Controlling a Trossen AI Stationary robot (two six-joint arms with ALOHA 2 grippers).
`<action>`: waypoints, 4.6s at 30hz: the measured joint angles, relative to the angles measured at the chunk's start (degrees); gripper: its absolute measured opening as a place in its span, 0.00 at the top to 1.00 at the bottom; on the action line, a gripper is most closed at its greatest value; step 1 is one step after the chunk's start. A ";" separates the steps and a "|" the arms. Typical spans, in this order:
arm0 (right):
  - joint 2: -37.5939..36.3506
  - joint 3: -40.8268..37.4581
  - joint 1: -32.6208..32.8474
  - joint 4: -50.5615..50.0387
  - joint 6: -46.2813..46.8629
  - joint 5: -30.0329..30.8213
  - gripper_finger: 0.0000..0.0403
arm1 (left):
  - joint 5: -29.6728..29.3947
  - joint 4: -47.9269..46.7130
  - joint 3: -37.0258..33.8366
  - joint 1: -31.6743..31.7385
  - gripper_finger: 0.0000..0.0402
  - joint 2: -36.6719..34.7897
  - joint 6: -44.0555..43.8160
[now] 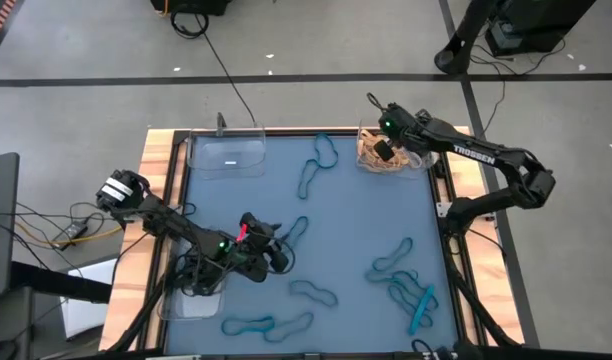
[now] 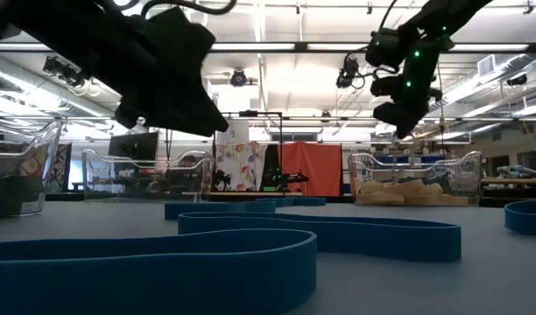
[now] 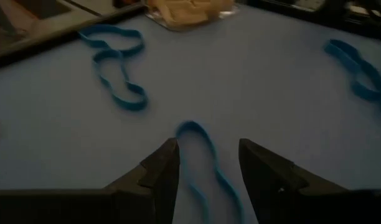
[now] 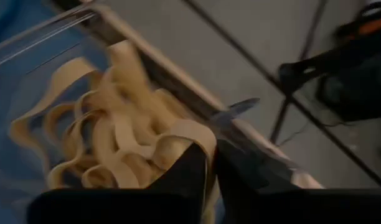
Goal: Sort rubber bands into baskets
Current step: Put the yellow rubber band into the top right transparent bin, then put the blue rubber band into the top left transparent bin
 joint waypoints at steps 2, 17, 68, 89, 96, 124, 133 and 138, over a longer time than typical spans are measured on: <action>0.67 0.00 -0.62 -0.07 -0.86 -3.07 0.84 | -0.51 0.00 0.00 1.11 0.58 0.00 0.96; 0.47 0.28 0.39 12.43 0.66 -15.94 0.47 | 3.28 -0.10 -4.69 7.36 0.58 -0.03 3.32; 33.03 11.65 10.20 22.09 -30.65 -41.56 0.97 | 29.43 25.60 -5.55 29.98 0.58 -3.20 46.69; 23.21 11.65 31.11 27.58 -29.19 -31.40 0.99 | 31.93 26.95 -5.55 28.94 0.58 -3.17 48.15; 23.21 11.65 34.37 27.43 -27.64 -28.46 0.99 | 33.47 26.76 -5.55 27.49 0.67 -3.17 51.08; 23.23 10.93 35.41 27.49 -12.67 -22.13 0.66 | 23.85 2.69 -5.45 33.74 0.97 -26.82 43.57; 23.38 -0.22 36.36 44.26 -13.02 -29.50 0.68 | 11.24 -9.07 -6.12 36.03 0.95 -32.15 40.45; 24.32 -2.49 35.58 50.76 -12.01 -28.95 0.68 | 10.03 -14.46 -6.22 39.35 0.95 -32.37 36.20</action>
